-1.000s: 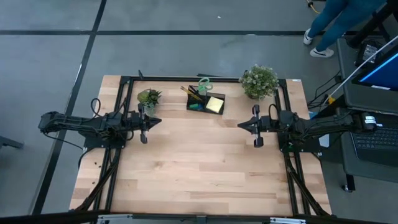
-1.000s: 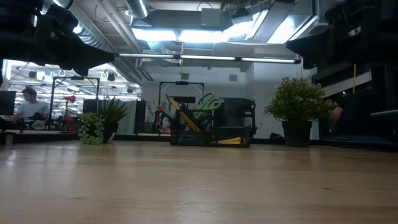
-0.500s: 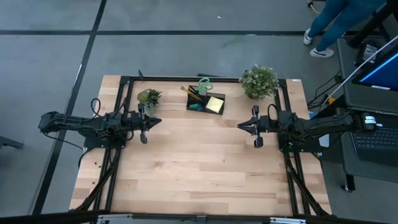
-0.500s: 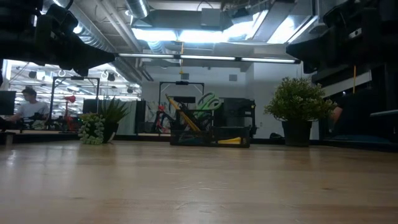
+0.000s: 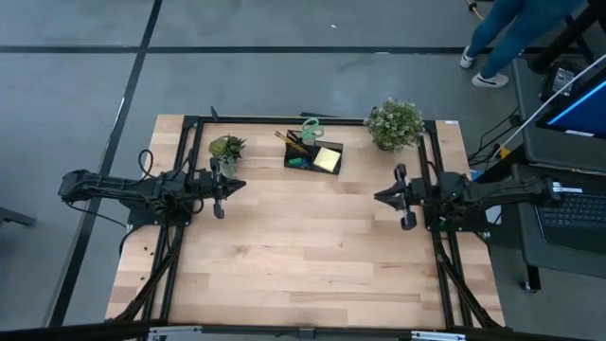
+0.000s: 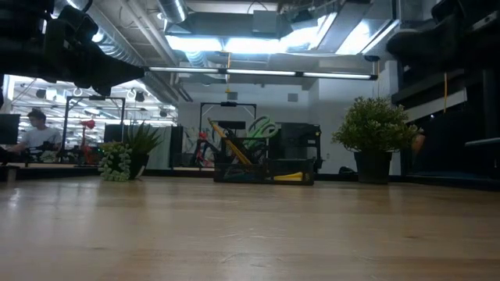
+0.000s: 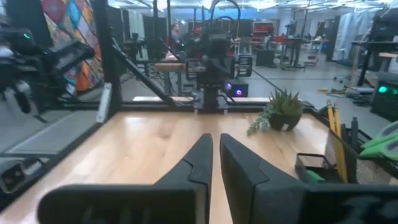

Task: Pick and place office supplies into organizer
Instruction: Return To Home Position

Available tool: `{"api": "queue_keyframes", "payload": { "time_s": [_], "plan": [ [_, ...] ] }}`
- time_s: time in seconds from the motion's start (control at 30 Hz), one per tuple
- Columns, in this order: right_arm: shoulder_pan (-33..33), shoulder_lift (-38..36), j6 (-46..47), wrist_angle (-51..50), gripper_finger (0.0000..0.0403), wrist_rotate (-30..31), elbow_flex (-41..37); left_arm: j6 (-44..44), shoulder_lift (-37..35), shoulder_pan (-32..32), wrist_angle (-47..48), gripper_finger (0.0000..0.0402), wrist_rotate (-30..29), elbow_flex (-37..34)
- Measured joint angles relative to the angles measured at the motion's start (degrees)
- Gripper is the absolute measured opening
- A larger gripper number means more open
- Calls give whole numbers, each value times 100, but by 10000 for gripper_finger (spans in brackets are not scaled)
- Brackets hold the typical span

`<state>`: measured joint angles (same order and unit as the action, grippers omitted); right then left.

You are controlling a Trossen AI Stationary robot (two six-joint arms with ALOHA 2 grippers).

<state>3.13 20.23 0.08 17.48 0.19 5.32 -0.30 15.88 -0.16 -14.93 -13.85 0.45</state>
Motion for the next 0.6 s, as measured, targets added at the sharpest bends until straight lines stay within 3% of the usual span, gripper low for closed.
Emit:
{"api": "queue_keyframes", "payload": {
  "time_s": [0.33,0.6],
  "plan": [
    [7,-1125,10,-947,34,-329,-1,0,0,0,-1,8,0,0],
    [7,-1749,126,-311,34,-335,-490,0,0,0,4,4,0,0]
  ]
}}
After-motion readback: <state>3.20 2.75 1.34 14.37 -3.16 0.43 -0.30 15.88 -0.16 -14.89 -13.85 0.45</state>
